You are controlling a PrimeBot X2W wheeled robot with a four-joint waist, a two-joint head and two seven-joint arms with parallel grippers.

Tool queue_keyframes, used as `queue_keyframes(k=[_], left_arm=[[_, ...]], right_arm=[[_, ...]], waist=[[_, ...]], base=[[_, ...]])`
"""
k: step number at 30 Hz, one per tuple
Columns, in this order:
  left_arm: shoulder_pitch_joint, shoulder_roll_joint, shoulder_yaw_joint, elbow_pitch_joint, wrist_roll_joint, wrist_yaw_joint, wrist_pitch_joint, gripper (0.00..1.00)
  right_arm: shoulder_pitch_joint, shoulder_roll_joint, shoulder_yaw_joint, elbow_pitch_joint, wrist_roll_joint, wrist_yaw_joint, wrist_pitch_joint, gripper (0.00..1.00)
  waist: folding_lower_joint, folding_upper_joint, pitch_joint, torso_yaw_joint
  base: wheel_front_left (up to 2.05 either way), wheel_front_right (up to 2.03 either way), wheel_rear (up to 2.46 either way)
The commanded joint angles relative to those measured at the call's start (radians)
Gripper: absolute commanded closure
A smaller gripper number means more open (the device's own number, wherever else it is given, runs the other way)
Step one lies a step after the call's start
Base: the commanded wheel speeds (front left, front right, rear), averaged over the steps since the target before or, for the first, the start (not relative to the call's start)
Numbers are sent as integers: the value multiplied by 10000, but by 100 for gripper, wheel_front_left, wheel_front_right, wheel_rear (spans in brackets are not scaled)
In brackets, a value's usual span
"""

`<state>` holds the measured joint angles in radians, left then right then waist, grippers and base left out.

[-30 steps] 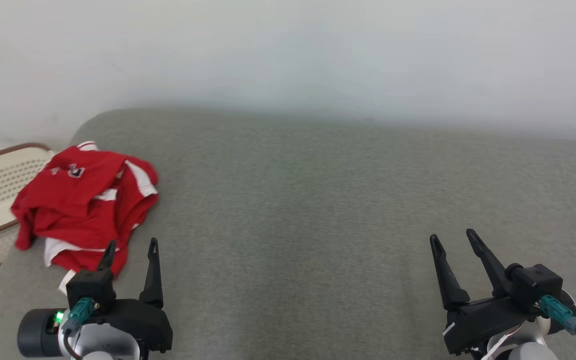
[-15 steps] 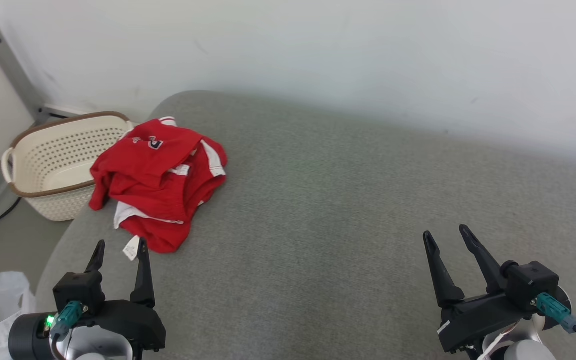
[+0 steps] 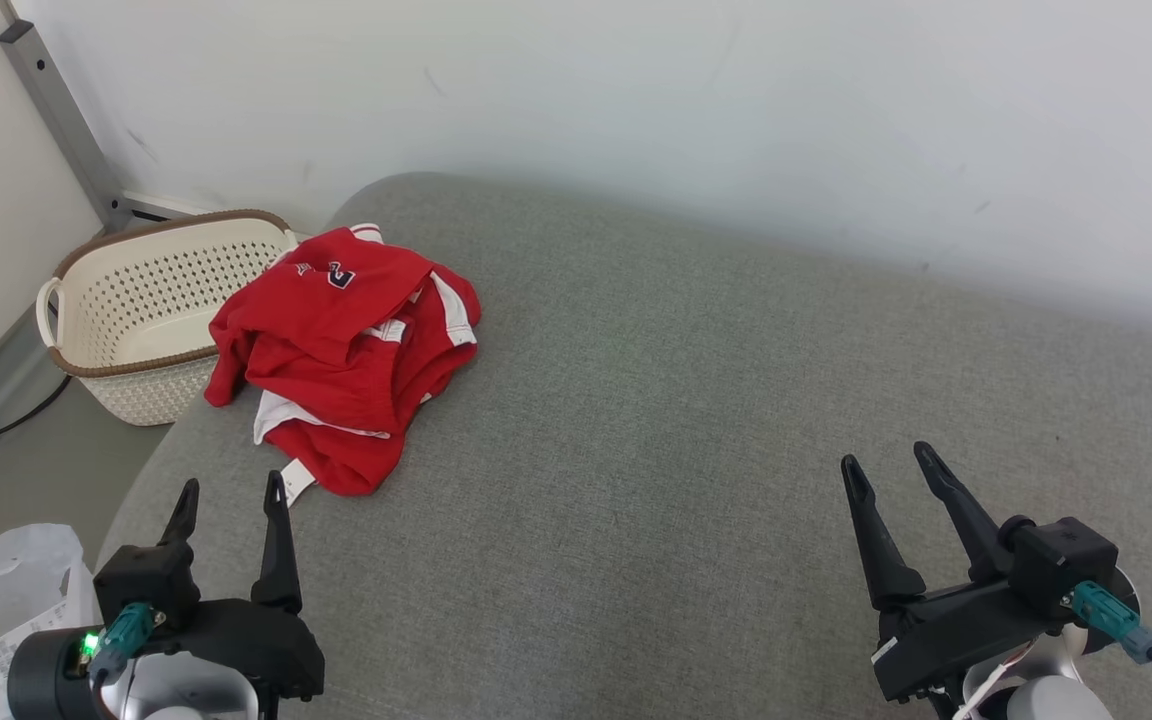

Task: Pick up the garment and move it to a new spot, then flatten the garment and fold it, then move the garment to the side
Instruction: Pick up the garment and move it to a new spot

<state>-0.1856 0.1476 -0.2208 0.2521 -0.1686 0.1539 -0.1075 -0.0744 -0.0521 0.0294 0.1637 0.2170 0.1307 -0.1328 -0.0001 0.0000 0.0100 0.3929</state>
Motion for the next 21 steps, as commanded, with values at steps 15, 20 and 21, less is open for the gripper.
queue_keyframes(k=[15,20,21], left_arm=[[-2390,633,145,281,-922,-979,2101,0],[-3474,867,178,997,-1164,-1375,2765,0],[-3751,929,161,1247,-1199,-1472,2895,0]], right_arm=[[-421,-207,215,-489,-88,-1,150,0],[-606,-299,255,-690,-105,0,239,0],[-671,-345,241,-736,-123,0,223,0]], waist=[[1,0,971,-841],[1,0,1549,-1254],[1,0,1703,-1350]], base=[[0,0,0],[0,0,0],[0,0,0]])
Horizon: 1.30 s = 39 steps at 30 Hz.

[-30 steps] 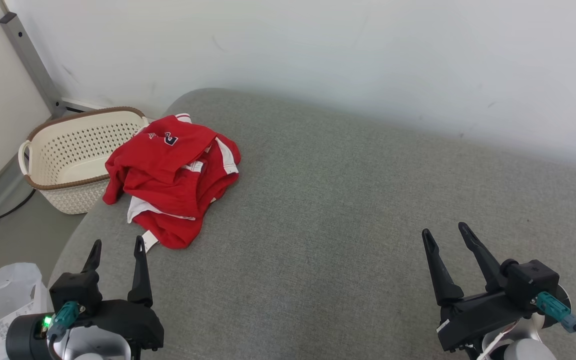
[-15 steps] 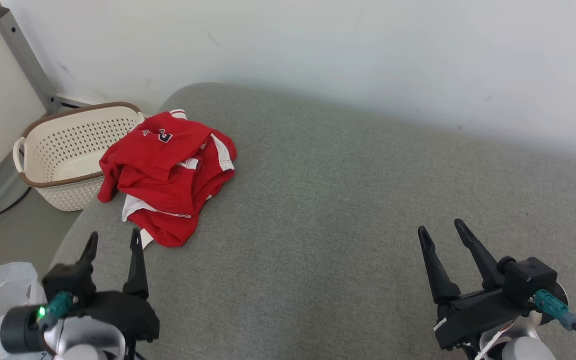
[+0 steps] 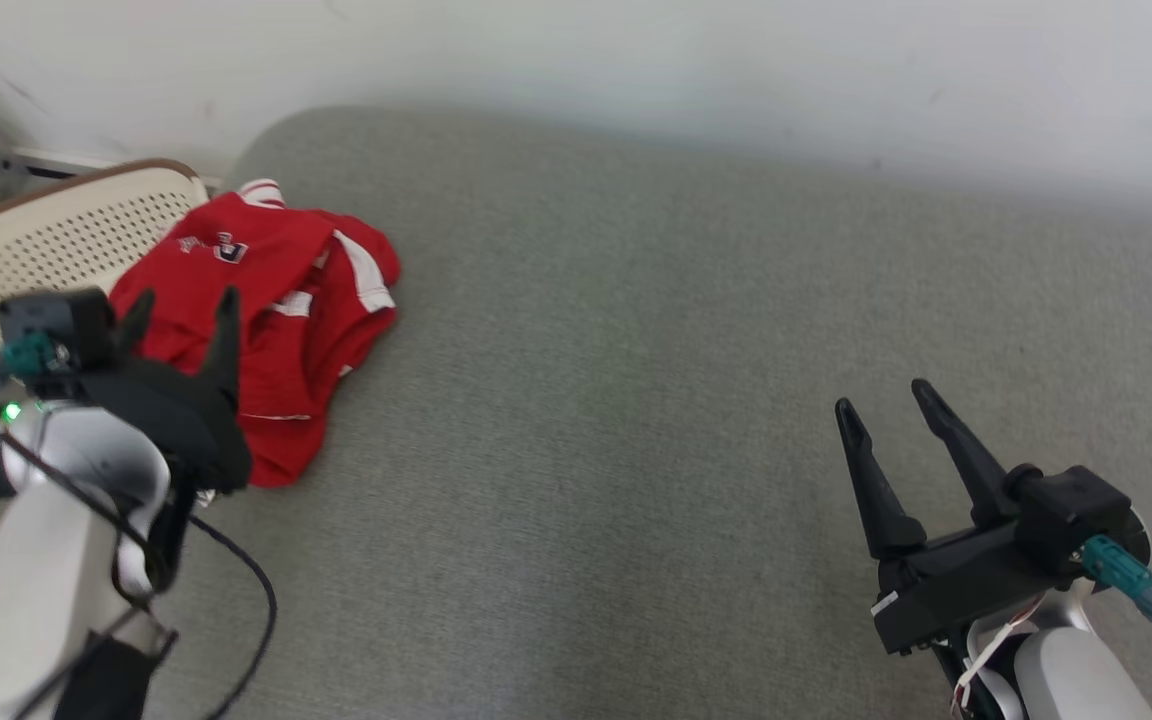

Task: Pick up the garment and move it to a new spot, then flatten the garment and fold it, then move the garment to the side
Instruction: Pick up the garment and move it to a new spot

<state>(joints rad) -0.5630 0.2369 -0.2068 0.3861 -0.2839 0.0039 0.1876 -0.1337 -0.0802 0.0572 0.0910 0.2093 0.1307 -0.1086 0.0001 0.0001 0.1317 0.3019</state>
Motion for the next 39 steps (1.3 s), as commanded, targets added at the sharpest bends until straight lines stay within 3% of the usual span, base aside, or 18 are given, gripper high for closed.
queue_keyframes(k=[1,12,21,22,23,24,25,31,39], left_arm=[[-232,94,28,143,-97,-57,67,0],[-2083,533,257,2915,-497,-549,648,0],[-2839,874,590,4625,-777,-402,293,0],[-2897,908,581,4749,-773,-410,245,3],[-2993,969,603,4856,-747,-345,131,51],[-3062,1009,629,4990,-740,-302,56,67],[-3082,1013,601,5150,-747,-322,116,100],[-3468,1171,748,5231,-599,149,-1110,100],[-3537,1267,731,4214,-405,458,-2672,100]], right_arm=[[-143,-91,-14,-43,-51,-1,0,0],[-669,-345,32,-202,100,0,-74,0],[-892,-439,14,-178,189,0,-177,0],[-904,-457,-4,-168,189,0,-194,0],[-908,-466,-17,-163,191,0,-210,0],[-908,-469,-30,-152,191,0,-224,0],[-905,-471,-42,-139,182,0,-235,0],[-839,-423,-136,-101,140,-1,-243,0],[-577,-345,-191,-45,137,0,-224,0]], waist=[[-1,-1,643,-550],[-1,-1,1950,-1470],[-1,-1,2318,-1794],[-1,-1,2327,-1802],[-1,-1,2335,-1805],[-1,-1,2335,-1804],[-1,-1,2329,-1801],[-1,-1,2170,-1713],[-1,-1,1539,-1461]], base=[[0,0,0],[0,0,0],[0,0,0],[0,0,0],[0,0,0],[0,0,0],[0,0,0],[0,0,0],[0,0,0]])
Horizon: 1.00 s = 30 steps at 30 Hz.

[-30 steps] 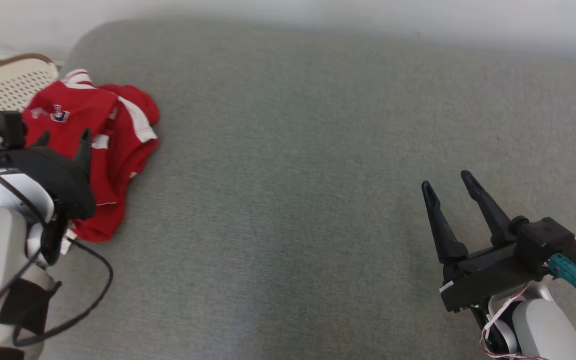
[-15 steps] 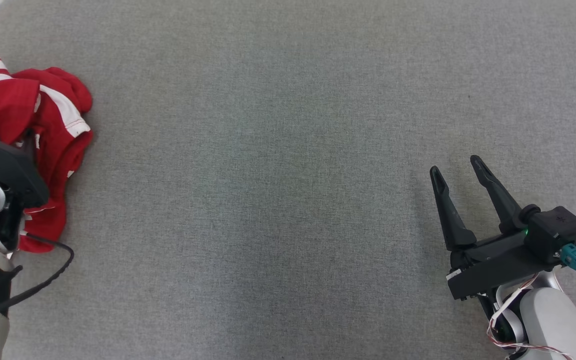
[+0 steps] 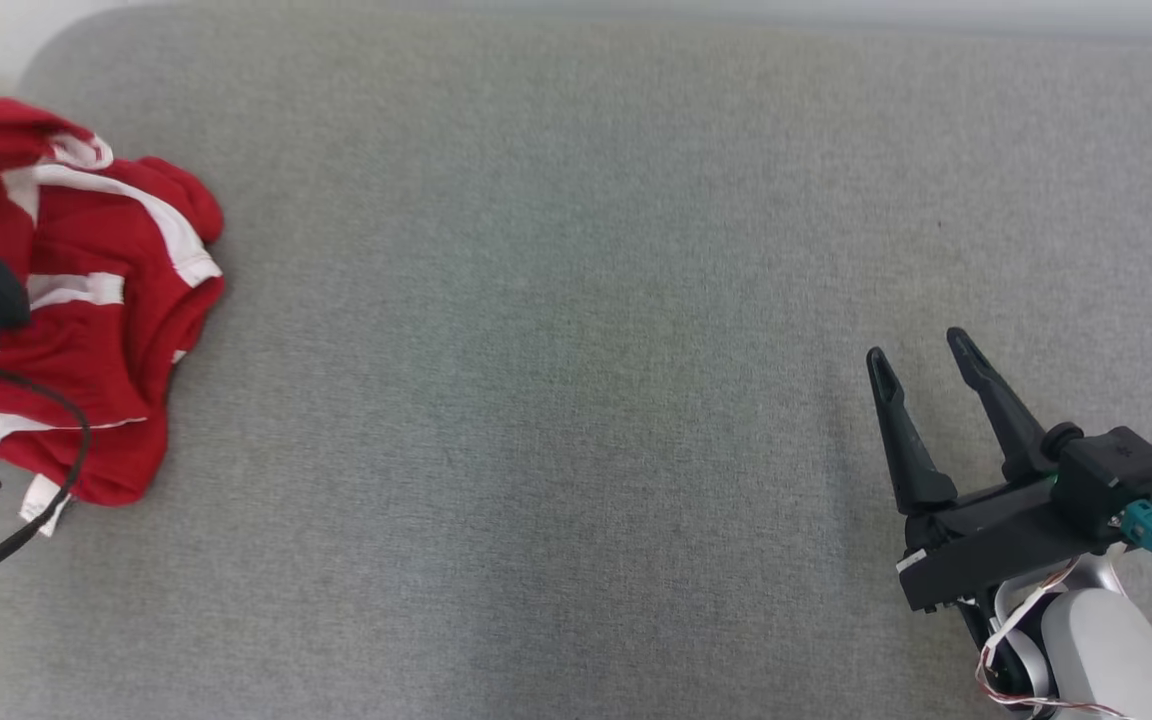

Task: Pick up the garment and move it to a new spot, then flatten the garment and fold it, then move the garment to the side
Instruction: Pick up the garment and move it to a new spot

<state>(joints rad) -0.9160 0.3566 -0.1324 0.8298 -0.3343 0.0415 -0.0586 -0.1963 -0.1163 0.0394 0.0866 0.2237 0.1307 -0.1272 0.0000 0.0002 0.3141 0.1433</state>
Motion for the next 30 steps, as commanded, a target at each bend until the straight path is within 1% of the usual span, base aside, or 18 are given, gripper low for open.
queue_keyframes(k=[1,4,9,12,15,16,19,21,24,27,30], left_arm=[[-7,71,-13,-223,99,82,-209,100],[240,-1,-142,-931,267,234,-568,100],[838,-262,-457,-2879,427,486,-714,100],[1405,-487,-716,-4393,485,634,-469,100],[2044,-782,-1190,-5939,610,721,-73,100],[2449,-966,-1525,-6836,662,789,167,100],[2877,-1343,-2131,-7854,757,776,505,100],[3072,-1542,-2523,-8260,821,749,675,100],[3299,-1950,-3115,-8407,730,628,899,100],[3375,-2364,-3689,-8125,569,416,994,100],[3229,-2654,-4172,-7643,407,215,962,100]], right_arm=[[49,16,-12,-1,-7,0,-38,0],[177,92,-14,33,16,0,-44,0],[294,191,25,22,35,0,-31,0],[406,260,15,-23,30,0,-14,0],[423,300,-65,-76,21,-1,-12,0],[426,334,-83,-95,21,0,-21,0],[384,369,-166,-120,34,0,-50,0],[340,402,-209,-106,57,0,-74,0],[304,445,-252,-43,104,-1,-147,0],[298,484,-340,25,155,-1,-200,0],[212,524,-377,118,177,-1,-272,0]], waist=[[0,-2,-285,124],[0,-2,-601,173],[0,-2,-1043,103],[0,-2,-1237,-56],[0,-2,-1329,-305],[0,-2,-1353,-523],[0,-2,-1336,-914],[0,-2,-1310,-1214],[0,-2,-1301,-1721],[0,-2,-1281,-2270],[0,-2,-1204,-2904]], base=[[0,0,0],[0,0,0],[0,0,0],[0,0,0],[0,0,0],[0,0,0],[0,0,0],[0,0,0],[0,0,0],[0,0,0],[0,0,0]])
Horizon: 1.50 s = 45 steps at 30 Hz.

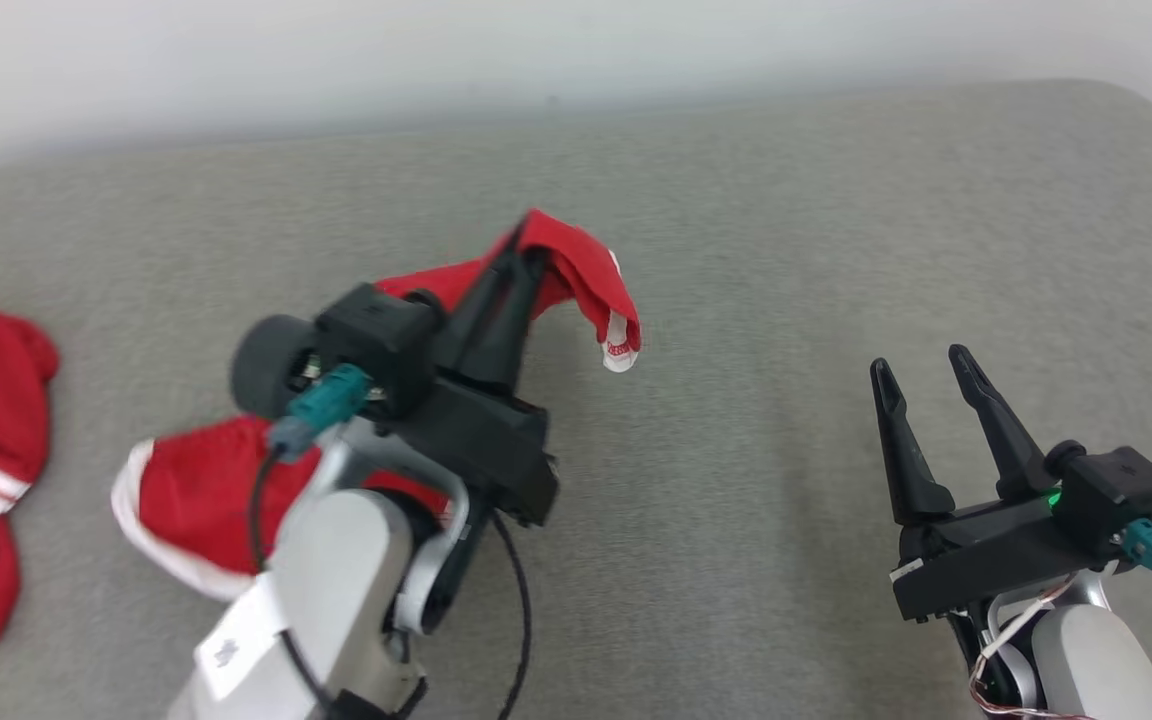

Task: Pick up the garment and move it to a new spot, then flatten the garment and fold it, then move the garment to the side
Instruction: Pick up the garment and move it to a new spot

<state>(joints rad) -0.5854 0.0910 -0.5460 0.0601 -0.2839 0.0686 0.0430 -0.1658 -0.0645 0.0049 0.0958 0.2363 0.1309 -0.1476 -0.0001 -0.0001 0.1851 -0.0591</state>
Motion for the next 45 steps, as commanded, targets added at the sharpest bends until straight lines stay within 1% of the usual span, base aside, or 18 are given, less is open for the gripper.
queue_keyframes(k=[1,3,7,9,12,13,18,19,20,21,25,27,30,32,33,36,42,45], left_arm=[[-189,-79,-195,224,-140,-105,-67,100],[-432,-210,-489,544,-232,-221,-127,100],[-852,-328,-1008,1162,-369,-314,-217,100],[-1099,-358,-1357,1752,-586,-306,-249,100],[-1296,-365,-1609,2534,-951,-301,-391,100],[-1296,-365,-1609,2534,-951,-301,-391,100],[-1688,-365,-1929,3797,-1719,-179,-869,100],[-1787,-366,-2015,4067,-1788,-157,-916,87],[-1833,-373,-2079,4257,-1946,-172,-1031,51],[-1907,-381,-2158,4433,-2001,-165,-1109,0],[-2013,-377,-2458,4771,-2221,-308,-1453,0],[-1888,-379,-2612,4810,-2395,-564,-1436,0],[-1638,-215,-2693,4662,-2472,-760,-1489,0],[-1426,-29,-2708,4421,-2514,-739,-1469,0],[-1241,54,-2750,4276,-2640,-836,-1329,0],[-877,479,-2611,3669,-2667,-543,-1271,0],[45,1405,-1836,2317,-2713,601,-1702,0],[453,1843,-1394,1756,-2852,1025,-1941,0]], right_arm=[[-103,24,-47,51,74,-2,-87,0],[-119,45,-48,118,119,-3,-155,0],[-118,86,-31,249,248,-3,-280,0],[-74,114,31,367,324,-3,-377,0],[-91,129,146,473,427,-3,-474,0],[-91,129,146,473,427,-3,-474,0],[-257,140,272,676,627,-3,-646,0],[-283,138,281,713,667,-3,-665,0],[-300,136,287,762,688,-3,-683,0],[-304,134,298,805,707,-2,-714,0],[-298,132,275,987,692,-3,-777,0],[-272,130,252,1045,683,-3,-801,0],[-206,129,254,1085,654,-3,-789,0],[-167,126,212,1088,625,-2,-785,0],[-142,128,215,1094,620,-2,-768,0],[-74,123,135,1044,571,-2,-754,0],[70,125,24,879,487,-2,-695,0],[99,126,-52,814,432,-3,-675,0]], waist=[[1,1,118,-1093],[1,1,188,-1505],[1,1,371,-2234],[1,1,562,-2616],[1,1,736,-2851],[1,1,736,-2851],[1,1,906,-2943],[1,1,925,-2916],[1,1,927,-2877],[1,1,920,-2827],[1,1,802,-2520],[1,1,702,-2329],[1,1,543,-2039],[1,1,451,-1842],[1,1,392,-1741],[1,1,244,-1456],[1,1,-9,-933],[1,1,-149,-693]], base=[[0,0,0],[0,0,0],[0,0,0],[0,0,0],[0,0,0],[0,0,0],[0,0,0],[0,0,0],[0,0,0],[0,0,0],[0,0,0],[0,0,0],[0,0,0],[0,0,0],[0,0,0],[0,0,0],[0,0,0],[0,0,0]])
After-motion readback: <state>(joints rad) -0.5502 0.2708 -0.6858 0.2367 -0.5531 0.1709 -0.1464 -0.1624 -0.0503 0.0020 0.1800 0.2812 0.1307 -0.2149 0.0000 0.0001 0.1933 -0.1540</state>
